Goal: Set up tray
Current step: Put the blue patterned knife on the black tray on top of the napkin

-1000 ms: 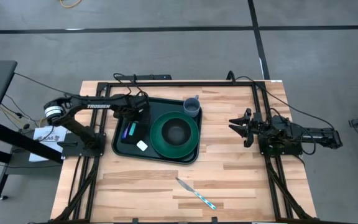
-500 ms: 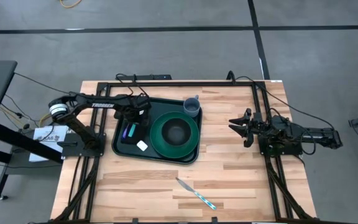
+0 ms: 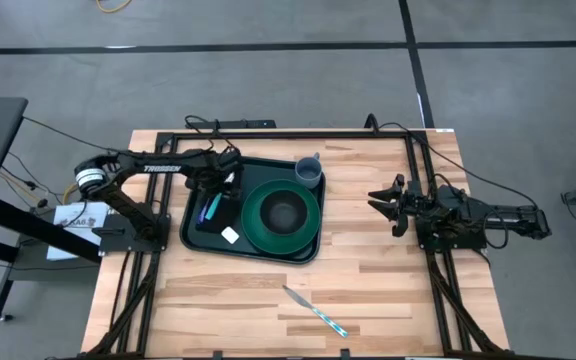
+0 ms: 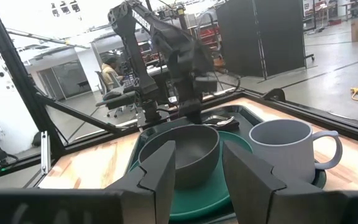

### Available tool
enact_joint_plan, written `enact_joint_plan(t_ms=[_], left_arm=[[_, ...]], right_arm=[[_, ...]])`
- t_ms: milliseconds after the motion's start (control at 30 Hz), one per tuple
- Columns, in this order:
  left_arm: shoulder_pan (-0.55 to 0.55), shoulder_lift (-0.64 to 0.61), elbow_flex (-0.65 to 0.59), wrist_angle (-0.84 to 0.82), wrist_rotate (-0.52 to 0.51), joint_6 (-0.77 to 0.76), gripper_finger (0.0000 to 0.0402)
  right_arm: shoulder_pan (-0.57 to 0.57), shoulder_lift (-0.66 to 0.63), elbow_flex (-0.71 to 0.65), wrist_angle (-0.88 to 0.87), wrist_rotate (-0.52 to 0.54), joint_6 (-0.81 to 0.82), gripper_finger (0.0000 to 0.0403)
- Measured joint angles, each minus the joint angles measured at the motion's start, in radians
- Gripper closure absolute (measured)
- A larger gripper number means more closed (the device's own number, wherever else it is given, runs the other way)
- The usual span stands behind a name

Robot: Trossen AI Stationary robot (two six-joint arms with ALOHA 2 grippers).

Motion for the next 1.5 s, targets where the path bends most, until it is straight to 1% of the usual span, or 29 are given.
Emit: enact_joint_plan(t_ms=[233,467,533,767,967,1100,1200,1300,1433,1500], left_arm=[[0.000,-0.016,0.116,-0.001,-0.005,0.040,0.0206],[-0.028,-0.016,0.224,-0.003,0.014,0.063,0.0206],[-0.044,-0.016,0.254,-0.003,0.036,0.083,0.0206],[-0.139,-0.016,0.359,-0.007,0.136,0.150,0.0206],[-0.265,-0.016,0.454,-0.008,0.143,0.217,0.0206],[-0.338,-0.017,0.500,-0.003,0.143,0.284,0.0206],[-0.383,-0.017,0.525,-0.001,0.159,0.377,0.0205],[-0.422,-0.017,0.535,-0.002,0.218,0.495,0.0205],[-0.474,-0.017,0.536,-0.011,0.330,0.635,0.0205],[-0.502,-0.017,0.536,-0.017,0.360,0.707,0.0205]], right_arm=[[0.000,0.000,0.000,0.000,0.000,0.000,0.0280],[0.000,0.000,0.000,0.000,0.000,0.000,0.0280],[0.000,0.000,0.000,0.000,0.000,0.000,0.0280],[0.000,0.000,0.000,0.000,0.000,0.000,0.0280],[0.000,0.000,0.000,0.000,0.000,0.000,0.0280],[0.000,0.000,0.000,0.000,0.000,0.000,0.0280],[0.000,0.000,0.000,0.000,0.000,0.000,0.0280],[0.000,0.000,0.000,0.000,0.000,0.000,0.0280],[0.000,0.000,0.000,0.000,0.000,0.000,0.0280],[0.000,0.000,0.000,0.000,0.000,0.000,0.0280]])
